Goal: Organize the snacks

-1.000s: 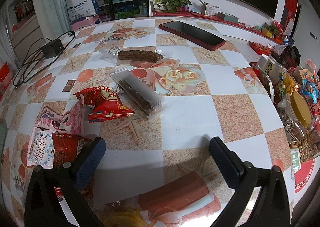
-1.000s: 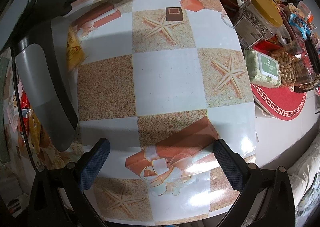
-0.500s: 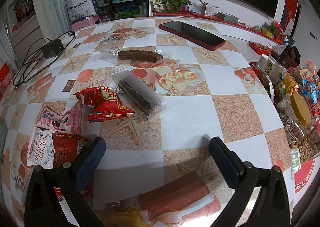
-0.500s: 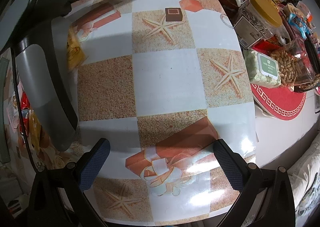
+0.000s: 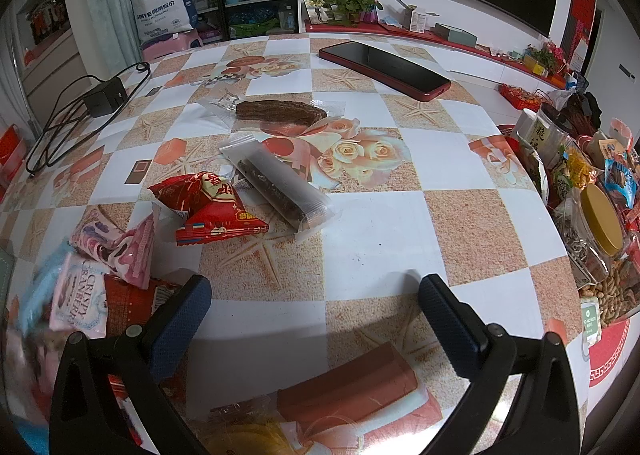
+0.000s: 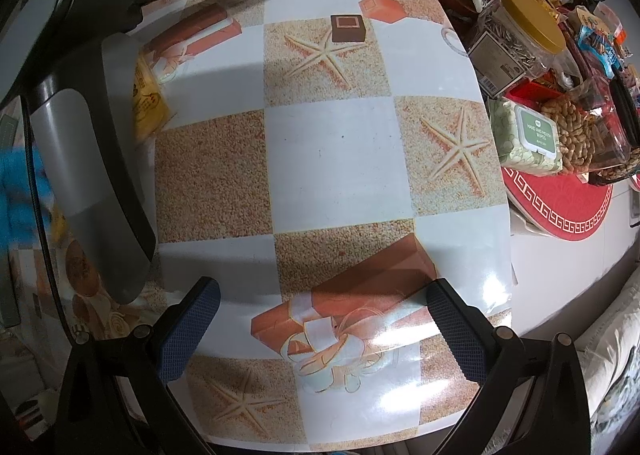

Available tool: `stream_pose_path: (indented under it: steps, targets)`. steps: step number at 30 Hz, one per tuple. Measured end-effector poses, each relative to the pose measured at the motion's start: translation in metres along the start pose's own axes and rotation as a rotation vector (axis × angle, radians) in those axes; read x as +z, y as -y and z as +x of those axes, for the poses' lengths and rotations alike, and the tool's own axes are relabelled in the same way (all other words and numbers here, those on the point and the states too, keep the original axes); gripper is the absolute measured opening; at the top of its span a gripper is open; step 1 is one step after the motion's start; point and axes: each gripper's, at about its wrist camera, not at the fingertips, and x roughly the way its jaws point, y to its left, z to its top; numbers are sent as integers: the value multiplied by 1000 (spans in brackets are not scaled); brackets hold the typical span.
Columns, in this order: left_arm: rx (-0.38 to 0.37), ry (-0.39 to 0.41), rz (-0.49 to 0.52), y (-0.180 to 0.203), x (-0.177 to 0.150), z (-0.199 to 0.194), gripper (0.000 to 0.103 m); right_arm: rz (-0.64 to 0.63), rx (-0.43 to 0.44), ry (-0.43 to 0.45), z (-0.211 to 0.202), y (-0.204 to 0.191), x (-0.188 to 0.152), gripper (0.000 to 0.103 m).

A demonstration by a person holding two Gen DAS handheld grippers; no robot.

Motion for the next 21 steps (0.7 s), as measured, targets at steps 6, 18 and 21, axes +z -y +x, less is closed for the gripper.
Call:
stream_pose_path:
  steps: [6, 18, 21]
  targets:
    - [0, 0, 0, 0, 0, 0, 103, -1, -2, -20, 0, -1, 1, 103]
    - [-28, -88, 45, -2, 5, 2, 103, -3, 2, -101, 4, 0, 8, 103]
    - [-57, -187, 99, -2, 14, 6, 103, -15, 5, -106, 4, -1, 11, 103]
